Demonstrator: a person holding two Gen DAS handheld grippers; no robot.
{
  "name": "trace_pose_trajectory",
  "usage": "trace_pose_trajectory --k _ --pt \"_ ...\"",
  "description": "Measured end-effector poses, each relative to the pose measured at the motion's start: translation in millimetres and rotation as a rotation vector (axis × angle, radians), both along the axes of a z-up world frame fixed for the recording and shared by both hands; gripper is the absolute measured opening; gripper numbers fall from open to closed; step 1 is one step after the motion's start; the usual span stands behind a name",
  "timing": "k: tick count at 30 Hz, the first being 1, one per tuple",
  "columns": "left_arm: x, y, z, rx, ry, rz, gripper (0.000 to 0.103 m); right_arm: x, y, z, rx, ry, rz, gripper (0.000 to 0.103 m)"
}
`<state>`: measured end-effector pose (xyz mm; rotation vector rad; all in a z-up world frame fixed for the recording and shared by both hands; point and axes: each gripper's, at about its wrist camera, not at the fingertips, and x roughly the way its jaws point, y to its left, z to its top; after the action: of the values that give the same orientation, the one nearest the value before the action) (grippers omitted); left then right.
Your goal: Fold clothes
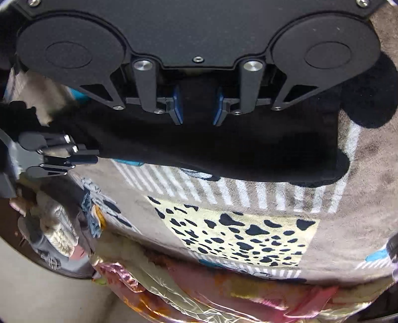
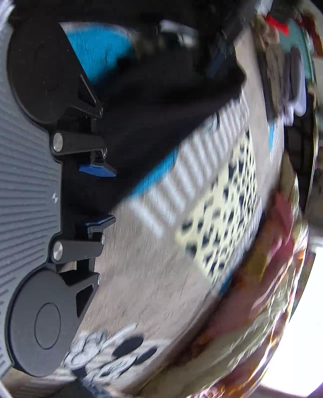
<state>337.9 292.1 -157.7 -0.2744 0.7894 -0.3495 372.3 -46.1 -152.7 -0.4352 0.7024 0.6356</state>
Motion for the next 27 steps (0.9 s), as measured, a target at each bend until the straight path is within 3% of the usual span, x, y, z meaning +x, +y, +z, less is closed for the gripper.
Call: trace_pose_trajectory --k 2,4,7,8,10,11,12,13,16,18,20,24,27 --pt "1 2 -1 -0.013 0.002 0.004 0.025 13 -10 4 -0.001 -0.012 -0.069 0.023" --pt "1 2 -1 -0.013 0.0 0.001 0.025 13 -18 9 0.009 -0.024 -0.057 0.015" --pt "1 3 -1 -0.02 0.001 0.001 0.025 11 -32 19 0.106 0.031 0.028 0.017" --pt "1 3 -1 -0.023 0.002 0.002 0.025 10 -34 20 0.115 0.062 0.066 0.023" --pt "3 3 -1 -0.028 0.003 0.004 0.025 9 -37 16 0.091 0.073 0.099 0.056" --pt "3 3 -2 -0.027 0.002 0.003 0.025 13 -36 11 0.087 0.091 0.102 0.056" --pt "3 3 -2 -0.027 0.002 0.003 0.025 17 -35 6 0.083 0.109 0.105 0.041" --pt "3 3 -2 -0.029 0.003 0.003 0.025 21 -34 1 0.07 0.124 0.097 0.007" --pt "3 4 -2 -0.038 0.004 0.005 0.025 43 -35 2 0.038 0.117 -0.044 0.006" --pt "3 5 -2 -0.04 0.003 0.003 0.025 45 -30 4 -0.031 0.051 -0.087 0.003" --pt "3 6 -2 -0.045 0.003 0.0 0.025 41 -30 11 0.048 0.054 -0.095 0.003" --pt "2 7 -1 -0.055 -0.002 -0.006 0.025 7 14 25 0.12 0.023 0.142 0.003" --pt "1 6 -1 -0.053 -0.008 -0.022 0.031 -8 58 12 0.058 0.057 0.312 0.004"
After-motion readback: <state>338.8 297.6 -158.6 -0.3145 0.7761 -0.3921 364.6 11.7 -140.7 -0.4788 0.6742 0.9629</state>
